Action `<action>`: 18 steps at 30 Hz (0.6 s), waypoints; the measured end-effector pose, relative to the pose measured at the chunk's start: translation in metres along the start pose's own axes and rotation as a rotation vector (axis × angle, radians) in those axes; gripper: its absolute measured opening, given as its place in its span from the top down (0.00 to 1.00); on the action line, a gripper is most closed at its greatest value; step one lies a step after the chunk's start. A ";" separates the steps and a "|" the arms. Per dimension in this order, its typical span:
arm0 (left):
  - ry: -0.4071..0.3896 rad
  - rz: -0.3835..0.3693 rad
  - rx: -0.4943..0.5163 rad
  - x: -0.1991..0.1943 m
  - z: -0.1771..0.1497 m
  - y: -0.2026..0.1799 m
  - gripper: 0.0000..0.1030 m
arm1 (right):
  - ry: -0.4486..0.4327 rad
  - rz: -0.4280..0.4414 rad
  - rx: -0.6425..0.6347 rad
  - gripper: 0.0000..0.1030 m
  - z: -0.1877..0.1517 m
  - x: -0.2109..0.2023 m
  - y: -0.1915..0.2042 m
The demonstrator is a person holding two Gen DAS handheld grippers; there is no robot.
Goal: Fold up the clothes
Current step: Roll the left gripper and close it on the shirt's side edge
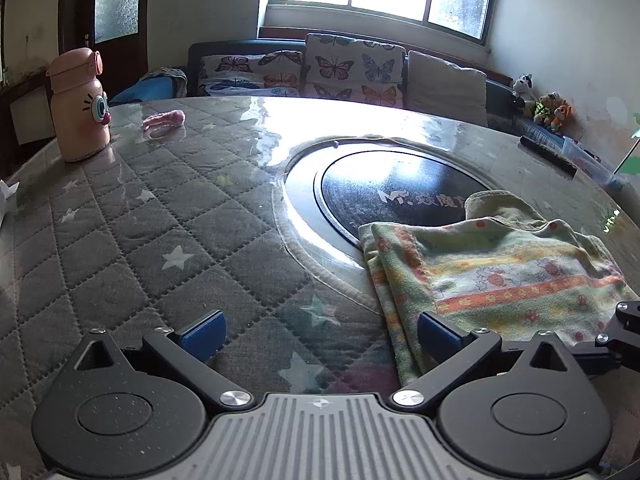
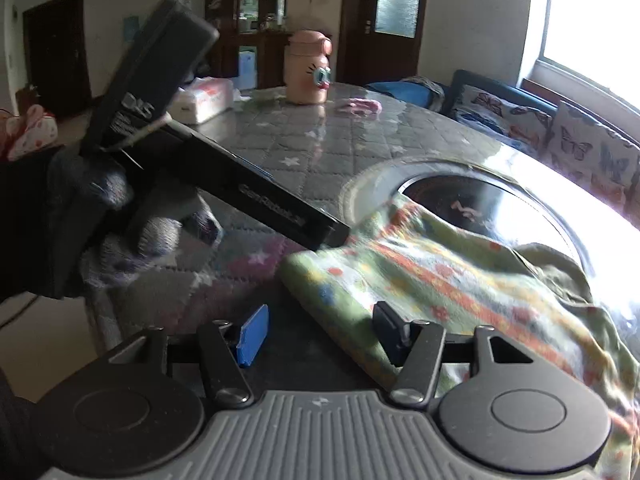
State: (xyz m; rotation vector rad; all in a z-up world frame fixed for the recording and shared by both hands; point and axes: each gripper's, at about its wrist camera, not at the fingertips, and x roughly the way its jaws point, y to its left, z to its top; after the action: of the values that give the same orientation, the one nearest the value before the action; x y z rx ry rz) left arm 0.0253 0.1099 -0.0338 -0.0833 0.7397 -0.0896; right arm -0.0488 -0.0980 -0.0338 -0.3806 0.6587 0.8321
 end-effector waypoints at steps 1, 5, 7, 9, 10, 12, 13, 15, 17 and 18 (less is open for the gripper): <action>0.000 -0.004 -0.004 0.000 0.001 0.000 0.00 | -0.003 0.000 -0.010 0.47 0.003 0.001 0.001; 0.003 -0.025 -0.026 -0.001 0.006 0.002 0.00 | 0.008 0.002 -0.047 0.58 0.011 0.013 0.009; 0.004 -0.041 -0.043 -0.003 0.008 0.004 0.00 | 0.013 -0.011 -0.075 0.63 0.012 0.018 0.014; 0.011 -0.076 -0.074 -0.004 0.010 0.006 0.00 | 0.012 -0.041 -0.108 0.72 0.013 0.022 0.019; 0.017 -0.095 -0.091 -0.004 0.011 0.007 0.00 | 0.011 -0.037 -0.104 0.75 0.014 0.022 0.018; 0.029 -0.133 -0.124 -0.003 0.013 0.009 0.00 | 0.007 -0.027 -0.092 0.84 0.016 0.020 0.016; 0.038 -0.148 -0.139 -0.002 0.014 0.010 0.01 | 0.006 -0.025 -0.089 0.85 0.018 0.019 0.015; 0.056 -0.180 -0.169 0.001 0.015 0.010 0.01 | -0.001 -0.019 -0.077 0.87 0.019 0.016 0.013; 0.074 -0.212 -0.199 0.003 0.017 0.010 0.04 | -0.012 -0.012 -0.054 0.88 0.021 0.012 0.010; 0.081 -0.227 -0.214 0.004 0.018 0.010 0.06 | -0.019 -0.011 -0.043 0.88 0.022 0.010 0.009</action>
State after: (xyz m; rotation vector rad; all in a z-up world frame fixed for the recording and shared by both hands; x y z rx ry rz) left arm 0.0410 0.1199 -0.0246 -0.3697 0.8169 -0.2314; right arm -0.0422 -0.0751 -0.0249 -0.4146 0.6212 0.8394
